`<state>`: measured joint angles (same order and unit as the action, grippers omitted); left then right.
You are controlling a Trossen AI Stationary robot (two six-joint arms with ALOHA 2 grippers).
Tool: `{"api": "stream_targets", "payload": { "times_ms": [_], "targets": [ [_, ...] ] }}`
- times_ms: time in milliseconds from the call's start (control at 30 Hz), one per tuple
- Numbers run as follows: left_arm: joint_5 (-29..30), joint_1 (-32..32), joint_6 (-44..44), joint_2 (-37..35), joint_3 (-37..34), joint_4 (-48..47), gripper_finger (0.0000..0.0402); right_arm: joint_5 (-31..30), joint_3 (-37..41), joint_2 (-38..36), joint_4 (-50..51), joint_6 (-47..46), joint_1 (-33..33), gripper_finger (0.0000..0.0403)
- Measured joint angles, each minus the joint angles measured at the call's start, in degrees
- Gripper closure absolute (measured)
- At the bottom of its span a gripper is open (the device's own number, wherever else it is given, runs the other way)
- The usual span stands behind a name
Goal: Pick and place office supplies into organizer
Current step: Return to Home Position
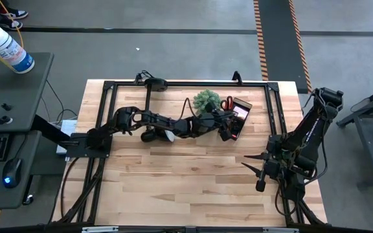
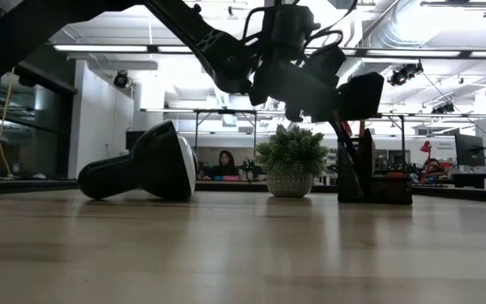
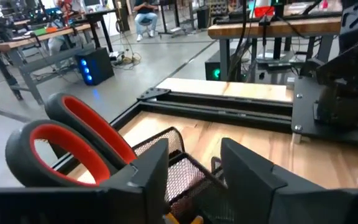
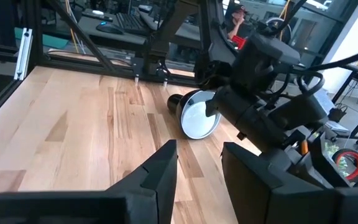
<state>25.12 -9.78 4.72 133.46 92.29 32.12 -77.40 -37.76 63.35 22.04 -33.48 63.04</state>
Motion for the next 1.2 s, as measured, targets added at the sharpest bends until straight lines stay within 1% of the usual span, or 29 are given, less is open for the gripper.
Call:
{"api": "stream_targets", "payload": {
  "times_ms": [100, 267, 567, 733, 967, 1200],
  "targets": [
    [0.0, 0.0, 1.4, 0.0, 0.1, 1.7, 0.0252, 0.0, 0.0, 0.0, 0.0, -0.2, 0.0, 0.0285],
    [0.0, 0.1, 3.4, 0.0, 3.5, 0.3, 0.0237, 0.1, 0.0, 0.0, 0.0, -0.6, 0.0, 0.0284],
    [0.0, 0.8, 5.4, 0.0, 11.6, -13.2, 0.0220, 1.4, 0.0, 0.0, 0.0, -0.7, 0.0, 0.0284],
    [1.5, 0.8, 6.1, 0.0, 14.0, -19.0, 0.0215, 1.4, 0.0, 0.0, 0.0, -0.7, 0.0, 0.0285],
    [4.0, 0.8, 9.0, -0.5, 14.8, -21.8, 0.0213, 1.8, 0.0, 0.0, 0.2, -1.0, 0.0, 0.0285],
    [4.0, 0.9, 9.5, -4.8, 14.8, -26.4, 0.0213, 2.0, 0.0, 0.0, 0.7, -1.0, 0.0, 0.0285]
  ]
}}
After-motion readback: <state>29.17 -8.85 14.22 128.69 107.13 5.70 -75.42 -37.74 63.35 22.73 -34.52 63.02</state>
